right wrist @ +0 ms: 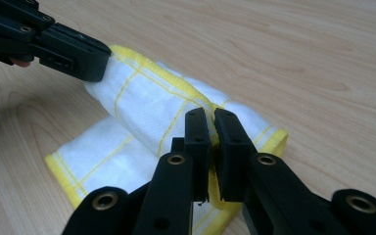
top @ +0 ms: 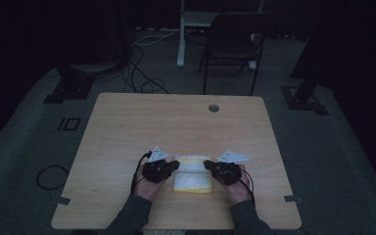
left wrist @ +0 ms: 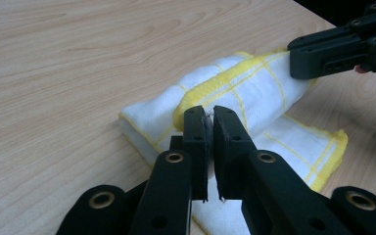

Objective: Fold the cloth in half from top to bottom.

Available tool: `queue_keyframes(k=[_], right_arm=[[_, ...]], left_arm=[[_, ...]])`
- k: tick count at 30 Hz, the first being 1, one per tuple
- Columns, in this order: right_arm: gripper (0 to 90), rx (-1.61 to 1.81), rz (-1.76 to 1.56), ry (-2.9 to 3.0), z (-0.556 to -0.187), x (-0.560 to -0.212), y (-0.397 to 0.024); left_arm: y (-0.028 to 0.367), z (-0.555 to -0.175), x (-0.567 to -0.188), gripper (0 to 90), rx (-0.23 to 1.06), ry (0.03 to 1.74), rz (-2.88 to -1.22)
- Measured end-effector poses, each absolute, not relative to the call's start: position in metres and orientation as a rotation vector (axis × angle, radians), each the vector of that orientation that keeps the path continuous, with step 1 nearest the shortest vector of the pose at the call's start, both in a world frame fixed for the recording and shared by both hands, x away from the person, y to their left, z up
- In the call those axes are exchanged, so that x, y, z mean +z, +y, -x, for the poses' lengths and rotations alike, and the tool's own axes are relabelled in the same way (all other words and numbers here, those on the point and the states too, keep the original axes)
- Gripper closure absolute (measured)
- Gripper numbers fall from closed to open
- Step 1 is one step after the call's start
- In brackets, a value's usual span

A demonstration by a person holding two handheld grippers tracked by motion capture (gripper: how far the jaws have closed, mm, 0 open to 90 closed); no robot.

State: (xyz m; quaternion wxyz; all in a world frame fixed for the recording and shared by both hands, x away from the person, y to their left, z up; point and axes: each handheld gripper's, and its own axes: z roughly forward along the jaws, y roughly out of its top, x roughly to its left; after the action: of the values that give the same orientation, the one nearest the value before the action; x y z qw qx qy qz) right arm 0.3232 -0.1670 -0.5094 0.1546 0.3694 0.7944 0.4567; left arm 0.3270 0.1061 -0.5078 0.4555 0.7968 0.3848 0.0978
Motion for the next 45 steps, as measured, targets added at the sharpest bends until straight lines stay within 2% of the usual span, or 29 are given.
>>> queue_keyframes(k=[3,8,15,27,33,45], right_arm=[[85.4,1.305,-1.066,2.276,-0.322,-0.512,-0.167],[85.4,1.297,-1.077,2.283,-0.320,-0.515,-0.168],[85.4,1.299,-1.080,2.288,-0.318,-0.518,-0.167],[84.6,1.326,-1.061,2.299,-0.308,-0.517,-0.168],[73.7,1.382,-1.077,2.260,-0.308,-0.514,-0.179],[69.1,1.421,-1.146,2.151,-0.311,-0.507,-0.205]], left_arm=[[0.108,-0.327,-0.506,81.0,0.250,0.957,-1.949],[0.117,-0.338,-0.497,80.8,0.278,0.988,-1.906],[0.110,-0.348,-0.504,82.2,0.264,0.992,-1.958],[0.097,-0.341,-0.514,82.1,0.249,0.947,-2.032],[0.094,-0.334,-0.520,81.9,0.244,0.930,-2.057],[0.101,-0.325,-0.530,81.4,0.254,0.943,-2.088]])
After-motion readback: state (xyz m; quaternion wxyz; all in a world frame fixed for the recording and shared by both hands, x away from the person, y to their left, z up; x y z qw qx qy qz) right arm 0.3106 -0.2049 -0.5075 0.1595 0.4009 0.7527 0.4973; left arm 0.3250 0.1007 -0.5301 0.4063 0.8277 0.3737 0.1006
